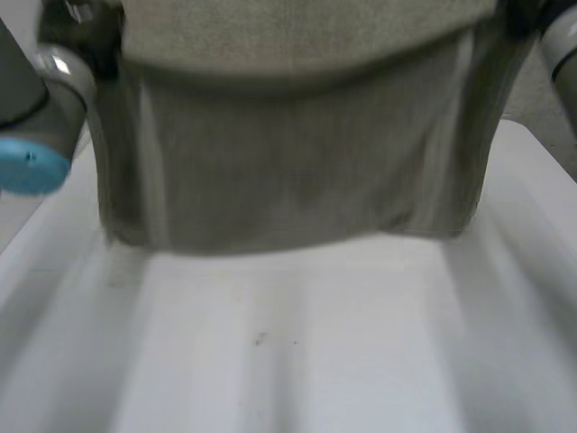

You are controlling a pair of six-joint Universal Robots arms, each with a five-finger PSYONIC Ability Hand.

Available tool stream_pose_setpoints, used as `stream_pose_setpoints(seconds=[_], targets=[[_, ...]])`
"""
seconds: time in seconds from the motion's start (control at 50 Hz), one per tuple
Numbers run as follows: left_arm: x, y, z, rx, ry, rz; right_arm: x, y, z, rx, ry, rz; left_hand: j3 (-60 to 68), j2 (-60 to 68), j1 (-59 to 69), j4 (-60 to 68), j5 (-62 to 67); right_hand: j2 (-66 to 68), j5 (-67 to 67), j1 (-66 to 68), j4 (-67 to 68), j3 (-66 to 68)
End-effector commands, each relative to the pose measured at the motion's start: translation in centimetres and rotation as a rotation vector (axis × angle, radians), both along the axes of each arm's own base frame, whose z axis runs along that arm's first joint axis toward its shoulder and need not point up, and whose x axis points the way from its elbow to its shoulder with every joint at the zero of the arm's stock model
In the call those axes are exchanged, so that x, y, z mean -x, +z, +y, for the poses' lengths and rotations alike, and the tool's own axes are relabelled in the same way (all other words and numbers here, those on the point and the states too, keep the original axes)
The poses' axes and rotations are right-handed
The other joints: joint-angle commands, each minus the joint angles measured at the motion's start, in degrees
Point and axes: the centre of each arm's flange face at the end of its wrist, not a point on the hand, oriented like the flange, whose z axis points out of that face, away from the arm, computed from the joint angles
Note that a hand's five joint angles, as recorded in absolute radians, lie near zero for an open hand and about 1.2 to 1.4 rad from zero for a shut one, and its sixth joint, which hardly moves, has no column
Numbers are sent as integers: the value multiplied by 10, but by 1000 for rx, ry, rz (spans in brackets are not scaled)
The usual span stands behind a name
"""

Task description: Fold the towel.

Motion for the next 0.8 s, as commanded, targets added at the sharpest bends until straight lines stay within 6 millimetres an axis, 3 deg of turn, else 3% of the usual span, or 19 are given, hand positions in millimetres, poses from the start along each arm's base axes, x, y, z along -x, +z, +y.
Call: stream_pose_setpoints(seconds=[0.02,0.06,0.1,0.18,0.22,0.28,0.3,0.32,0.34,0.36,0.38,0.4,0.42,0.44,0.46,0.52,0.62,0.7,0.8], targets=[[-8,86,12,322,-60,242,10,58,24,295,13,-117,103,102,125,102,113,119,132,11,115,117],[-10,83,14,297,-64,255,9,49,24,249,21,-101,103,102,125,102,113,119,132,11,115,117],[-11,53,14,186,-65,240,8,36,23,180,34,-78,103,102,125,102,113,119,132,11,115,117],[-9,17,17,71,-85,202,1,-17,26,-71,99,5,103,102,125,102,113,119,132,11,115,117],[-7,-32,23,-72,-111,157,0,-37,27,-146,114,33,103,102,125,102,113,119,132,11,115,117],[-7,-55,27,-133,-126,137,-1,-76,29,-268,122,88,103,102,125,102,113,119,132,11,115,117],[-6,-78,31,-186,-140,121,-1,-97,31,-326,121,118,103,102,125,102,113,119,132,11,115,117],[-5,-99,36,-227,-153,109,-1,-97,31,-326,121,118,103,102,125,102,113,119,132,11,115,117],[-5,-100,36,-227,-153,109,0,-119,33,-384,122,145,103,102,125,102,113,119,132,11,115,117],[-5,-120,41,-263,-160,98,0,-143,36,-447,121,172,103,102,125,102,113,119,132,11,115,117],[-6,-144,44,-303,-163,89,0,-143,36,-448,121,173,103,102,125,102,113,119,132,11,115,117],[-6,-144,44,-304,-163,89,1,-167,40,-513,123,196,103,102,125,102,113,119,132,11,115,117],[-7,-168,48,-344,-160,74,1,-167,40,-514,123,196,103,102,125,102,113,119,132,11,115,117],[-7,-168,48,-344,-160,74,2,-187,43,-567,123,219,103,102,125,102,113,119,132,11,115,117],[-8,-188,52,-377,-155,48,3,-205,48,-616,128,238,103,102,125,102,113,119,132,11,115,117],[-11,-216,63,-431,-145,-35,6,-224,58,-680,131,274,103,102,125,102,113,119,132,11,115,117],[-30,-234,87,-507,-105,-169,26,-217,71,-694,89,344,103,102,125,102,113,119,132,11,115,117],[-58,-209,115,-525,-44,-242,45,-191,88,-704,44,419,103,102,125,102,113,119,132,11,115,117],[-68,-182,157,-572,-42,-287,69,-172,129,-868,34,550,103,102,125,102,113,119,132,11,115,117]])
